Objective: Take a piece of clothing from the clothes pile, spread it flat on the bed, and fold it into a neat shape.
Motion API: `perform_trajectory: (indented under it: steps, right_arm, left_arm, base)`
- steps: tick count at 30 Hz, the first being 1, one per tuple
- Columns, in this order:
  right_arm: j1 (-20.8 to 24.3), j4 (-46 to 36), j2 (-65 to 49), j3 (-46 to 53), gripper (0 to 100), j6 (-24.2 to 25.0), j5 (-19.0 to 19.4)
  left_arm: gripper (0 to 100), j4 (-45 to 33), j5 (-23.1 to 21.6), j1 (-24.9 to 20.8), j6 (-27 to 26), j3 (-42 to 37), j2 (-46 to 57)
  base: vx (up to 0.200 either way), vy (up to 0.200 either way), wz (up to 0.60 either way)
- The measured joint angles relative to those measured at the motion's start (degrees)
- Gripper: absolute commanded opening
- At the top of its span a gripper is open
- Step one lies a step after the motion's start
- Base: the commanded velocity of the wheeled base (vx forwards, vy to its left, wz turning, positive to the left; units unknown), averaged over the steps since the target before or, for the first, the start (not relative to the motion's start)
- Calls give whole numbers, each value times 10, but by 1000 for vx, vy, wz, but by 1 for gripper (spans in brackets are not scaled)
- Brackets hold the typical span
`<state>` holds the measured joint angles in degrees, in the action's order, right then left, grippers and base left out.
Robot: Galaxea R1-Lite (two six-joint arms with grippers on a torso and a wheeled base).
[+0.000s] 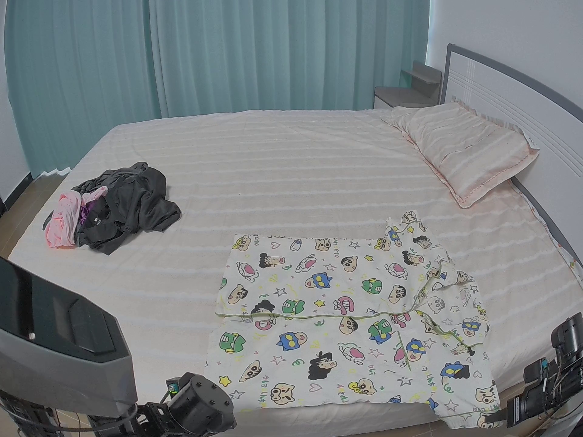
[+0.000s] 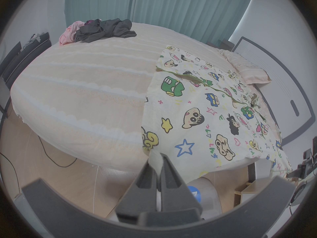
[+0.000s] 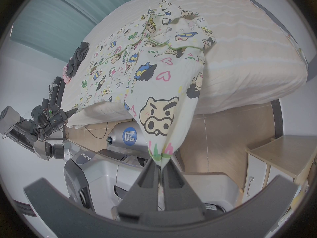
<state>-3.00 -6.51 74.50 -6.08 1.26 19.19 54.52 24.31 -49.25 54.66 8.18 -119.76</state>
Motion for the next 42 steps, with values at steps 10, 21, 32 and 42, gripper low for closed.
perform_trajectory:
  steps: [10,21,32,42]
  right_arm:
    - [0,-7,-20,-4,0,-18,-1]
    - [-1,-6,-23,-54,0,-18,4]
    - [-6,2,10,-124,0,-5,5]
    - [-23,80,89,-182,0,24,7]
  left_arm:
    - [0,-3,0,-38,26,-37,29]
    - [0,-3,9,-28,20,-23,48]
    - [0,-81,13,37,-12,72,84]
    - [0,-265,-23,97,-10,192,106]
  base:
    - [0,0,0]
    - [0,0,0]
    - [0,0,0]
    - [0,0,0]
